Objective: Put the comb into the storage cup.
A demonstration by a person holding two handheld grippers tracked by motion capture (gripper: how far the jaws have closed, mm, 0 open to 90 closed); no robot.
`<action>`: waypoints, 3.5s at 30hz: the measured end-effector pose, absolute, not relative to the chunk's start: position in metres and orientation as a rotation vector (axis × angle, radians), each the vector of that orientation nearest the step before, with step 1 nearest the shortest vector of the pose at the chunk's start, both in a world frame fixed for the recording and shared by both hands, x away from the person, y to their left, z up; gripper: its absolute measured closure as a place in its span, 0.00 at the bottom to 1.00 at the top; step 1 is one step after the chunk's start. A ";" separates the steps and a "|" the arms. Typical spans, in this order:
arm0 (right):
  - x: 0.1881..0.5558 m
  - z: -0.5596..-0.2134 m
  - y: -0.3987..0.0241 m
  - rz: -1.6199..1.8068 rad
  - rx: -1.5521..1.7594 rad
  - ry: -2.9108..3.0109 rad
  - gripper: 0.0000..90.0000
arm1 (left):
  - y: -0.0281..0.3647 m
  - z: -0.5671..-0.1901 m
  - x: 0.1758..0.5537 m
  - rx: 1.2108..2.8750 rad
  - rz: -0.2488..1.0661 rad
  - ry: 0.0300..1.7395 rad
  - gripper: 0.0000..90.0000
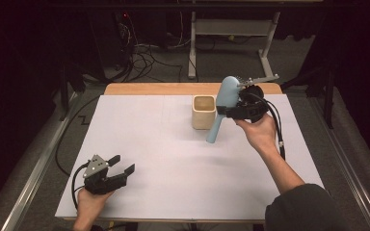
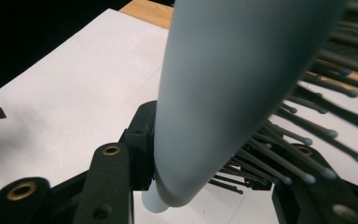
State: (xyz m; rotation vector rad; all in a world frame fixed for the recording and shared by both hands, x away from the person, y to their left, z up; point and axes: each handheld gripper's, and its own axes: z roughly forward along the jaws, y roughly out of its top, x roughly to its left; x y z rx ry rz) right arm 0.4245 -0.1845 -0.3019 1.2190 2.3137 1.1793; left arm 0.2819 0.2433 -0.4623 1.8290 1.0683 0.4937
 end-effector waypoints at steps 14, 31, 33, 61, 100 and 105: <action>0.439 -0.288 -0.184 1.195 1.258 2.266 0.62 | 0.243 -0.462 0.282 1.830 0.491 1.057 0.37; 0.456 -0.283 -0.178 1.177 1.260 2.248 0.62 | 0.244 -0.462 0.281 1.825 0.485 1.055 0.37; 0.458 -0.282 -0.177 1.190 1.257 2.244 0.62 | 0.244 -0.462 0.281 1.825 0.484 1.053 0.37; 0.484 -0.264 -0.164 1.215 1.278 2.184 0.62 | 0.244 -0.462 0.281 1.822 0.477 1.052 0.37; 0.504 -0.282 -0.156 1.173 1.316 2.111 0.62 | 0.244 -0.462 0.280 1.821 0.477 1.051 0.37; 0.506 -0.286 -0.153 1.159 1.315 2.121 0.61 | 0.244 -0.461 0.279 1.819 0.478 1.048 0.37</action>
